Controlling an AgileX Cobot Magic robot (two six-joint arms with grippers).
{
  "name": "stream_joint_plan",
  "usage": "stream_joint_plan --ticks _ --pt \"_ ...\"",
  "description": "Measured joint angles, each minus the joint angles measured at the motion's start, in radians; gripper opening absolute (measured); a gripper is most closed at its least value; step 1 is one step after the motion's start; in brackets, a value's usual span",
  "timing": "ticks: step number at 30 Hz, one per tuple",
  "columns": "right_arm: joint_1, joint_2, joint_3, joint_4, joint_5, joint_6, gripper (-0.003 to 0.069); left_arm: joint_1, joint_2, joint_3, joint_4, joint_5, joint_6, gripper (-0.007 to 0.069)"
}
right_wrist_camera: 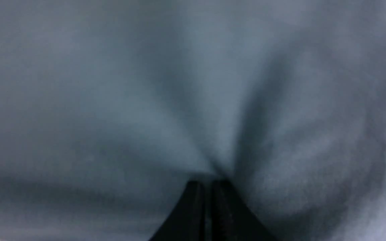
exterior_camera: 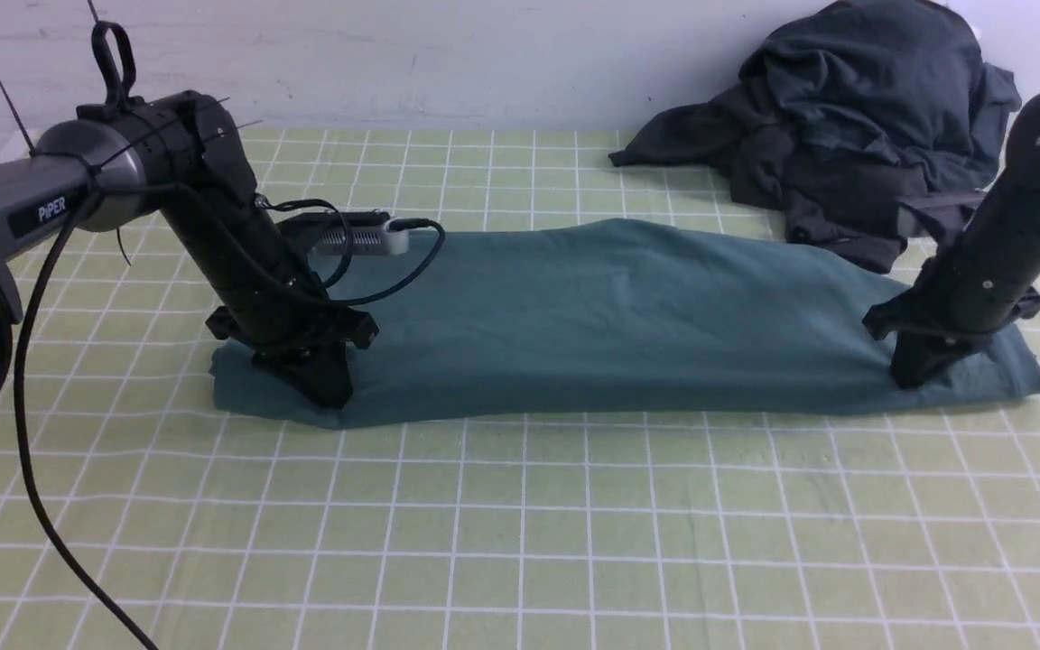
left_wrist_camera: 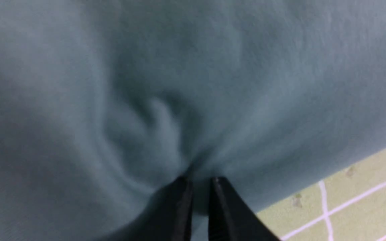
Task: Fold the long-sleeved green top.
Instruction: Use the right arm to clamp the right edge of the fabric
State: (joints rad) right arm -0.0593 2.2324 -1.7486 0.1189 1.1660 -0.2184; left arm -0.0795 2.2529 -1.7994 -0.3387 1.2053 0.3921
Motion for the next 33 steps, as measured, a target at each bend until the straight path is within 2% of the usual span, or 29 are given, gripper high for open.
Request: stream_joint_plan --ticks 2,3,8,13,14,16,17,18,20,21,27,30,33 --pt "-0.006 -0.008 0.005 -0.021 -0.010 0.049 0.0041 0.005 -0.008 0.003 -0.005 -0.001 0.000 0.0083" --pt "-0.015 -0.019 0.010 -0.083 -0.019 0.072 0.0042 0.011 -0.023 0.005 -0.005 -0.002 0.000 0.0083" --pt "-0.077 -0.061 0.024 -0.181 -0.017 0.111 0.0043 0.022 -0.131 0.012 0.034 -0.038 -0.020 0.0083" --pt "-0.119 -0.135 0.025 -0.119 0.008 0.116 0.0059 0.029 -0.288 0.012 0.115 -0.028 -0.082 0.0083" --pt "-0.140 -0.151 0.025 -0.038 0.022 0.085 0.0085 0.030 -0.354 0.012 0.155 -0.010 -0.106 0.0083" --pt "-0.150 -0.154 0.025 -0.001 0.026 0.065 0.0107 0.030 -0.415 0.016 0.179 0.006 -0.132 0.0083" --pt "-0.155 -0.154 0.025 0.020 0.026 0.050 0.0134 0.031 -0.460 0.025 0.191 0.010 -0.145 0.0083" --pt "-0.156 -0.153 0.027 0.027 0.025 0.043 0.0195 0.031 -0.531 0.063 0.200 0.011 -0.161 0.0083" --pt "-0.156 -0.146 0.027 0.018 0.016 0.051 0.0257 0.031 -0.644 0.135 0.201 -0.005 -0.170 0.0083" --pt "-0.156 -0.136 0.028 0.000 0.000 0.076 0.0313 0.031 -0.727 0.205 0.202 -0.034 -0.175 0.0083" --pt "-0.159 -0.048 0.028 -0.032 -0.058 0.175 0.0472 0.031 -1.054 0.518 0.204 -0.212 -0.176 0.0083" --pt "-0.159 -0.010 0.029 -0.040 -0.073 0.201 0.0467 0.031 -1.167 0.627 0.215 -0.259 -0.176 0.0083" --pt "-0.160 -0.006 0.027 -0.042 -0.086 0.211 0.0392 0.031 -1.284 0.736 0.255 -0.275 -0.176 0.0083"
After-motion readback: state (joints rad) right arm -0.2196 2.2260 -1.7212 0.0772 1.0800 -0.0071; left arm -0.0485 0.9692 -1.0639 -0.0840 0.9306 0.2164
